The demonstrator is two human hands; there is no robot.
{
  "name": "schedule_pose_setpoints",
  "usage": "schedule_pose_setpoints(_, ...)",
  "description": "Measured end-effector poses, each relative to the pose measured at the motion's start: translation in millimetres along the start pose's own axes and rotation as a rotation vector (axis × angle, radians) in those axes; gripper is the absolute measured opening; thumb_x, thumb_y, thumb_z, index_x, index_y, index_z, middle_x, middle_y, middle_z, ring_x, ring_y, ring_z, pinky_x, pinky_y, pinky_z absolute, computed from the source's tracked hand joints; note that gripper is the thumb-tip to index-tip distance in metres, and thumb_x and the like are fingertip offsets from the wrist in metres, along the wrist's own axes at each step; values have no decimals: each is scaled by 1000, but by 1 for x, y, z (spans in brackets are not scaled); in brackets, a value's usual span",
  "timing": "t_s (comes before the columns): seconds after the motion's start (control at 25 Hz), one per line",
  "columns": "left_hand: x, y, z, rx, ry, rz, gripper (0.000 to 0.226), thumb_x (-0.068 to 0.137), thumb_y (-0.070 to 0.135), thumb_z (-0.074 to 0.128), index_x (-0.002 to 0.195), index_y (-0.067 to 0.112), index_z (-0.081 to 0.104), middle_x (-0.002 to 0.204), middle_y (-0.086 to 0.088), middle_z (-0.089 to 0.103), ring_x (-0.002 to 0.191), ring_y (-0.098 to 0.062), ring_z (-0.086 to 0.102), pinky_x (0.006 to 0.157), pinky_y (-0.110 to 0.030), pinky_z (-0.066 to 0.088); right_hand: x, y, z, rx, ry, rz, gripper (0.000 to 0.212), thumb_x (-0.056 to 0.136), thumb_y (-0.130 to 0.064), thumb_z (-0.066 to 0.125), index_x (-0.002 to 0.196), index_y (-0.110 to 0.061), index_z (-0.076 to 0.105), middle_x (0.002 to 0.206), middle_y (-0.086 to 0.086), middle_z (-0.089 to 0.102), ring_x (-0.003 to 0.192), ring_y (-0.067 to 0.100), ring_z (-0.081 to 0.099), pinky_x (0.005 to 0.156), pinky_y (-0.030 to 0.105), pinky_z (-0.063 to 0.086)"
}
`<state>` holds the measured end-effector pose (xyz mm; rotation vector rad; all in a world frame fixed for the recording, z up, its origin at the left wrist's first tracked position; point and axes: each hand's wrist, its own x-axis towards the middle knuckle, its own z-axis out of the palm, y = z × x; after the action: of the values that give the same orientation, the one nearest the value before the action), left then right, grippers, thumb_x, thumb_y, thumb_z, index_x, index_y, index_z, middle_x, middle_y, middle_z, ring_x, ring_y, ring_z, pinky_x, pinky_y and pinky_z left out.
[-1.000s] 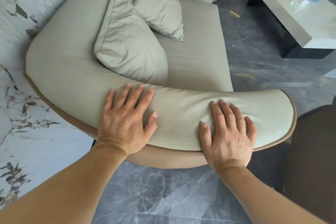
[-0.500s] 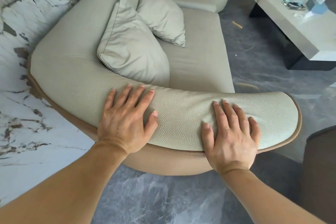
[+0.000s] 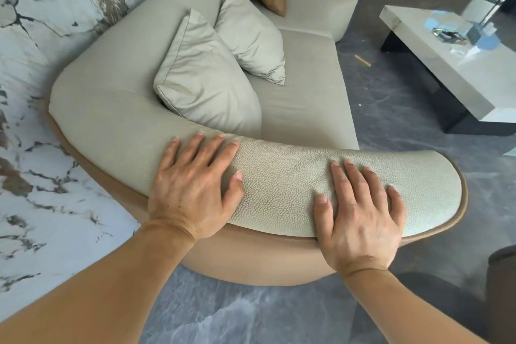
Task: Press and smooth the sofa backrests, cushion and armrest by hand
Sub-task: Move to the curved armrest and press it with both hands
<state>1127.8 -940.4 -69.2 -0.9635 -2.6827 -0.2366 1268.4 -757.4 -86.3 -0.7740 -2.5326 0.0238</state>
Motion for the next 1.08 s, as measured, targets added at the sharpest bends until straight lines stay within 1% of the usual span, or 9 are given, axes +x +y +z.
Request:
schedule_pose_setpoints(0.28, 6, -3, -1, -7, -15, 4, 57, 85, 43, 34, 132, 18, 56, 137, -6, 57, 130, -32, 47, 109, -56, 31, 6, -4, 1, -3, 27, -6, 62, 88, -50, 30, 133, -16, 57, 138, 4, 58, 130, 31, 49, 105, 58, 32)
schedule_pose_setpoints(0.76, 9, -6, 0, -23, -18, 16, 57, 85, 44, 35, 131, 19, 57, 135, -6, 58, 129, -32, 48, 110, -55, 31, 7, -5, 4, -13, 5, -3, 61, 89, -50, 29, 134, -18, 56, 137, 3, 58, 131, 30, 48, 106, 56, 30)
schedule_pose_setpoints(1.0, 10, -8, 2, -25, -41, 21, 57, 85, 44, 35, 133, 19, 54, 137, -6, 57, 131, -33, 45, 111, -59, 26, 8, -7, -1, -28, -92, 25, 63, 90, -51, 25, 139, -20, 51, 143, 1, 53, 135, 29, 43, 109, 55, 27)
schedule_pose_setpoints(1.08, 8, -8, 1, -33, -74, 9, 57, 86, 44, 34, 134, 19, 52, 139, -6, 55, 132, -34, 44, 111, -60, 24, 9, -9, -6, -29, -134, 36, 64, 90, -51, 24, 140, -20, 49, 144, 0, 51, 136, 28, 41, 110, 54, 26)
